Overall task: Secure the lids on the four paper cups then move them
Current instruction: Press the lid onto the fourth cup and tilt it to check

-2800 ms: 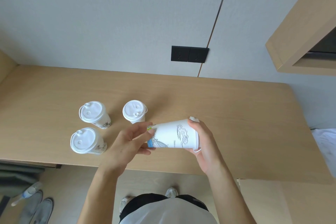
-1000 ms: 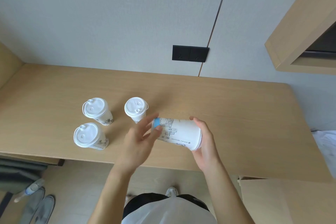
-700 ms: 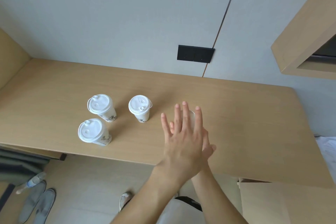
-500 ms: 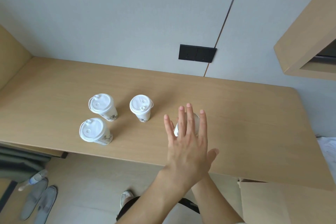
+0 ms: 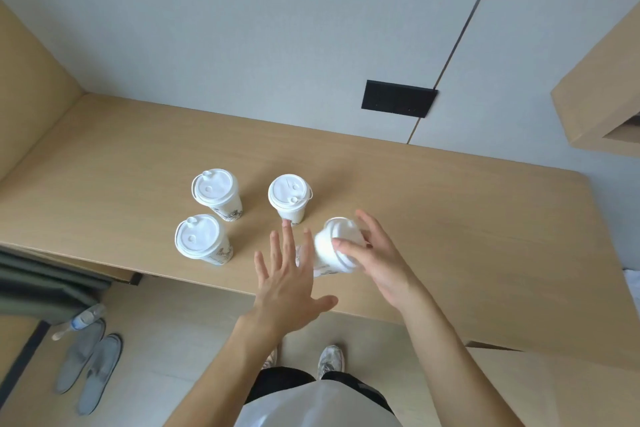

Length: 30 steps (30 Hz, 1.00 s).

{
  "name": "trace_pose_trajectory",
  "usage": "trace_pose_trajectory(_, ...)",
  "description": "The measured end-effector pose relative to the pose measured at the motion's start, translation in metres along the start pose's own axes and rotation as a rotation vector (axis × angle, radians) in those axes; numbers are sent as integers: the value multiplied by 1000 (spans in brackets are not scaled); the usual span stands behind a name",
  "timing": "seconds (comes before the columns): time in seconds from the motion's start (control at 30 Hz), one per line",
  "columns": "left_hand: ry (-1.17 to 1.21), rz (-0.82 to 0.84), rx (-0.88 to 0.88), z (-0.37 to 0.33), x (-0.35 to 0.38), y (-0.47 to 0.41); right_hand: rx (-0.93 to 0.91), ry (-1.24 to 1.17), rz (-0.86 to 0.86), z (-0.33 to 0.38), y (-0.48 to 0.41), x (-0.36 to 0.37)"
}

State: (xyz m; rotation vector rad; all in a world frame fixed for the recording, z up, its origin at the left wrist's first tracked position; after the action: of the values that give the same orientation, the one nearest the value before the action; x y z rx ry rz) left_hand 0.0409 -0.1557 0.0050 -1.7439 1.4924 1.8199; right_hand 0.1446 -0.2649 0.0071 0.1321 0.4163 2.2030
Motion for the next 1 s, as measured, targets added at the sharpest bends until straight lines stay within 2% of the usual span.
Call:
trace_pose_trajectory(0.1,145,128,-22,21,24,-9,-105,379,1,7,-9,32)
trace_pose_trajectory(0.23,224,177,-87,55,43,-24,-136,578,-8,-4,-24,77)
trace_pose_trajectory(0.6,210,253,-154,132,60,-72,-117,736,6,-16,-64,161)
trace_pose_trajectory(1.0,224,334,-60,134,64,-79,-87,726,-110,-23,-69,153)
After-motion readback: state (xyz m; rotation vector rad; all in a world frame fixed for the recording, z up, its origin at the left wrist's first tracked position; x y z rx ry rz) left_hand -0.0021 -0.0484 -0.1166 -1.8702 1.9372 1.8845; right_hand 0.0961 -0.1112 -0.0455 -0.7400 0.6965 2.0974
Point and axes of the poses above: each hand's wrist, its own y-axis away from the middle knuckle, its own x-axis out of the palm, z = x × y, the point moved 10 cm from there along -y, towards the middle knuckle, and after that the axes turned 11 degrees about -x, right-handed, at the moved point
